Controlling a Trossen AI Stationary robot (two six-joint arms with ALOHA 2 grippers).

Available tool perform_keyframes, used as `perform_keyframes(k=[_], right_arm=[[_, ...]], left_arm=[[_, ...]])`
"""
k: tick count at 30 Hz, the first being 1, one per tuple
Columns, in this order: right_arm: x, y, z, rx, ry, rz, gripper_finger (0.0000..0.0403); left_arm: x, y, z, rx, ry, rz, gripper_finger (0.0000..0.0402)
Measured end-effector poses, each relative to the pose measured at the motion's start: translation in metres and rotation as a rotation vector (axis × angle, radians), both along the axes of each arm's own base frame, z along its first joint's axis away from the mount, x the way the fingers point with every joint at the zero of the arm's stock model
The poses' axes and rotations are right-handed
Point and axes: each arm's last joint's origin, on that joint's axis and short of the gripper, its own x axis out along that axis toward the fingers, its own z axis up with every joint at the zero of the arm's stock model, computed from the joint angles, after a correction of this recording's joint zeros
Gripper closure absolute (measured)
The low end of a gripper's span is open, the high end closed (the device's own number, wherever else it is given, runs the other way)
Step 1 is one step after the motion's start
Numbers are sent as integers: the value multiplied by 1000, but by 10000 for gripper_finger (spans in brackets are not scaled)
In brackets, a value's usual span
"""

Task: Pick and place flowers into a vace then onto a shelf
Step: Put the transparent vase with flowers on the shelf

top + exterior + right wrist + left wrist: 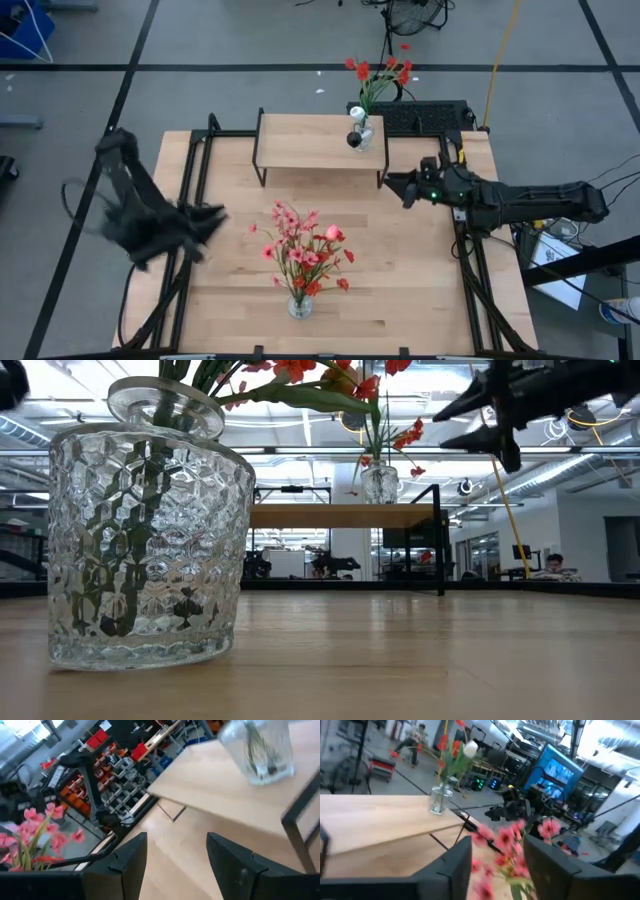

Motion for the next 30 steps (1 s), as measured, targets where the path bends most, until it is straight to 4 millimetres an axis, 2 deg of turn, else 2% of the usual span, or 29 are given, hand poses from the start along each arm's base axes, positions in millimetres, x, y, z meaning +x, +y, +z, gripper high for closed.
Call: perform_keyframes(k=[4,6,9,14,19,23,30], right_arm=[[-9,5,-16,53,-21,95,206],[-14,9,-24,93,-32,154,206],[-21,13,-31,137,-71,217,206],[-33,15,-35,168,-130,229,206],[-41,14,-31,205,-214,204,206],[-44,14,-28,213,-246,176,206],[-44,13,-28,233,-255,155,206]], left_arm=[[42,-29,-34,-36,-38,5,183],[61,-41,-40,-93,-70,2,173],[88,-61,-53,-41,-28,22,170],[114,-93,-73,29,31,0,169],[109,-116,-102,-82,16,-84,169],[98,-130,-117,-72,51,-155,169],[84,-135,-145,-43,188,-241,169]])
